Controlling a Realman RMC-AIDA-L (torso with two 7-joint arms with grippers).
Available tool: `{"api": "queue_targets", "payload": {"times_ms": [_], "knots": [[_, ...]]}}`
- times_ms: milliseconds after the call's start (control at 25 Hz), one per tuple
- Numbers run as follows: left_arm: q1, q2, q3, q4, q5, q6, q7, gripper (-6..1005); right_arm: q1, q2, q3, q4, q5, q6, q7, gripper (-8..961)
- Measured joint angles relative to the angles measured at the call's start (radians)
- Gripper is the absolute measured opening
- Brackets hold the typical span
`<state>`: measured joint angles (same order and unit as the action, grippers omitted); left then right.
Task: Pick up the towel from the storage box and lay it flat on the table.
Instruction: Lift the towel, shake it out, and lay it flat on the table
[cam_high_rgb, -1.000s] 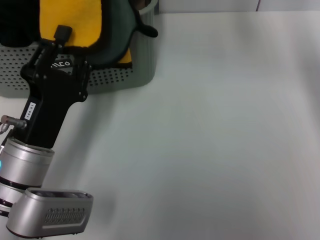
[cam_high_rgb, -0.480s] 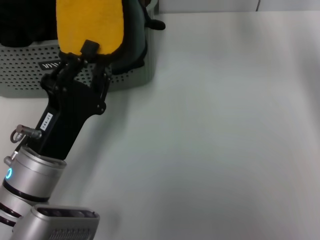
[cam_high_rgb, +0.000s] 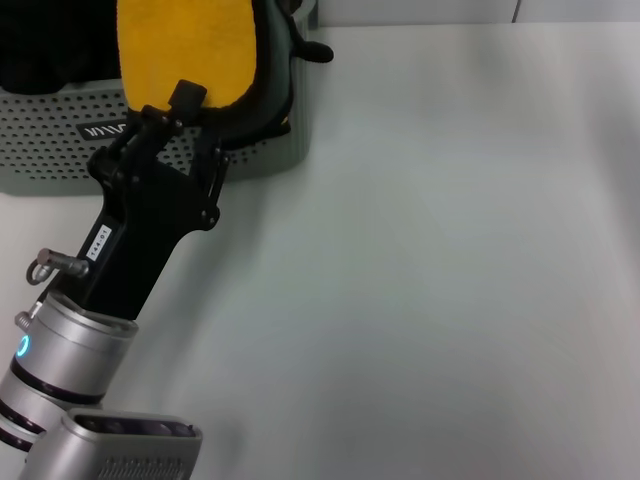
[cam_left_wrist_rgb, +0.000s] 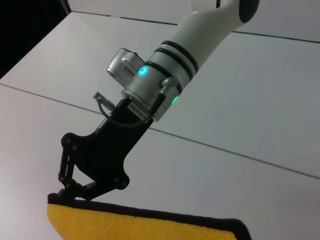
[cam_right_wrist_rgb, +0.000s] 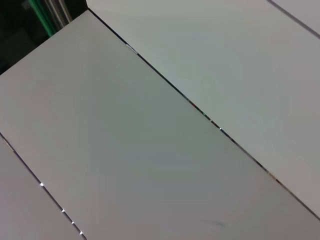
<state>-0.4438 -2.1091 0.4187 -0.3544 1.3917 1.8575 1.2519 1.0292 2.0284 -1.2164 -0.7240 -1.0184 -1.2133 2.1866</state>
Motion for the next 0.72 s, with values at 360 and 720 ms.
{"api": "queue_targets", "payload": {"times_ms": [360,720], "knots": [[-0.016,0.000,-0.025,-0.013,-0.008,0.001,-0.040,295,0.014,0.000,-0.016,0.060,0.049,0.015,-0.050,9],[-0.015,0.000,-0.030,-0.012,-0.010,0.012,-0.097,294,0.018,-0.001,-0.015,0.066,0.053,0.033,-0.064,9]]}}
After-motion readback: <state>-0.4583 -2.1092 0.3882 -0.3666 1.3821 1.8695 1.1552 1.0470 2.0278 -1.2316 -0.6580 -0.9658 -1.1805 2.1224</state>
